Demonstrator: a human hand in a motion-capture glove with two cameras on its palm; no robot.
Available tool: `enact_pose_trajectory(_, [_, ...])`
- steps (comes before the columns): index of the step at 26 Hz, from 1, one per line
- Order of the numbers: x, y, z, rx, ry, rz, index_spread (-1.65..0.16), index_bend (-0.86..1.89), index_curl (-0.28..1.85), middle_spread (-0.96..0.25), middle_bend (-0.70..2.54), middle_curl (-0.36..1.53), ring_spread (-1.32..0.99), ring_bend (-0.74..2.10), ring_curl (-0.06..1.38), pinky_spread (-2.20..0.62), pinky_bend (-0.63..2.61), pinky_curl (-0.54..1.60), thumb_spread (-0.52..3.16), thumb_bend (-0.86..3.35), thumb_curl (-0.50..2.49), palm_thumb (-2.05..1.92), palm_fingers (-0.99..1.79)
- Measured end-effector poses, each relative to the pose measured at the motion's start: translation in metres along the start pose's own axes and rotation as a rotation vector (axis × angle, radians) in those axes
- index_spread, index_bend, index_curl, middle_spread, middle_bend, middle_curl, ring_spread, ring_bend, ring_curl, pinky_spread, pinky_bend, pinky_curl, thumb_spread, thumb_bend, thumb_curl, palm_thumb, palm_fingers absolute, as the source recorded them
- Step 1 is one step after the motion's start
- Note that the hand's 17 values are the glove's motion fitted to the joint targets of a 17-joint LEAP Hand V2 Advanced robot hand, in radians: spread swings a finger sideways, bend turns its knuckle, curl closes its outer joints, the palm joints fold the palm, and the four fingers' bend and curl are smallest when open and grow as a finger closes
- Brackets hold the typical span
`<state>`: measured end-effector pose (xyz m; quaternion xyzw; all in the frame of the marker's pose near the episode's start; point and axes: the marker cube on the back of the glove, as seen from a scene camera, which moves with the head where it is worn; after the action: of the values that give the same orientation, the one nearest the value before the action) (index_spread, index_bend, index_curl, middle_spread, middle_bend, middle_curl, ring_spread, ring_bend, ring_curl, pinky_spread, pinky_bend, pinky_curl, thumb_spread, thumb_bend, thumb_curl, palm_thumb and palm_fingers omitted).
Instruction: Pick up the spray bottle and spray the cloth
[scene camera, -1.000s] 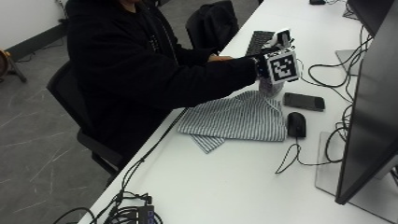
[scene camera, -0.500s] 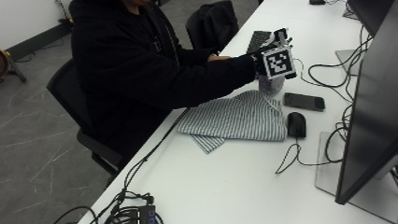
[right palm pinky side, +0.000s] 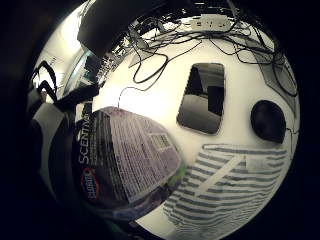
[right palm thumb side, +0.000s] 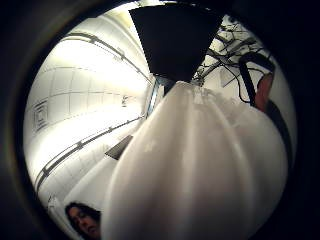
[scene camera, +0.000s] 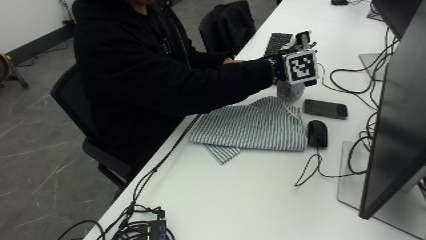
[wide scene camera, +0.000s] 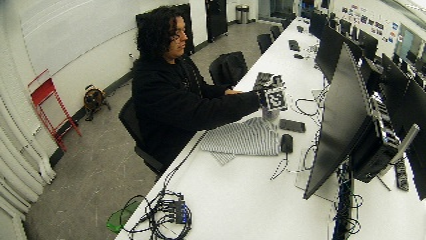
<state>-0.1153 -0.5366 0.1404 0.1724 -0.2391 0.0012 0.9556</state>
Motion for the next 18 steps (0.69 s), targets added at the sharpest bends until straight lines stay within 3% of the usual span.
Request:
enact_pose_trajectory(2, [-0.001, 0.007, -0.002, -0.052, -0.007, -0.003, -0.31, 0.20, 0.57, -0.21, 0.56, 0.52, -0.21, 0.64, 0.45, -0.30, 0.44, 0.40, 0.26, -0.04, 0.80, 0.94, 1.26])
enact_pose_trajectory(8, [-0.003, 0.034, -0.040, -0.125, 0.148, -0.042, -0.33, -0.01, 0.47, -0.20, 0.50, 0.50, -0.19, 0.54, 0.45, -0.10, 0.45, 0.44, 0.55, -0.07, 0.71, 0.83, 0.55])
enact_pose_trajectory(13, [0.003, 0.056, -0.097, -0.115, 0.391, -0.056, -0.34, 0.00, 0.36, -0.15, 0.37, 0.44, -0.17, 0.52, 0.41, -0.01, 0.50, 0.42, 0.67, -0.07, 0.64, 0.75, 0.39])
enact_pose_trajectory(18, [0.002, 0.102, -0.151, -0.219, 0.682, -0.088, -0.34, 0.04, 0.30, -0.12, 0.31, 0.41, -0.14, 0.52, 0.38, 0.06, 0.54, 0.40, 0.77, -0.07, 0.57, 0.66, 0.32])
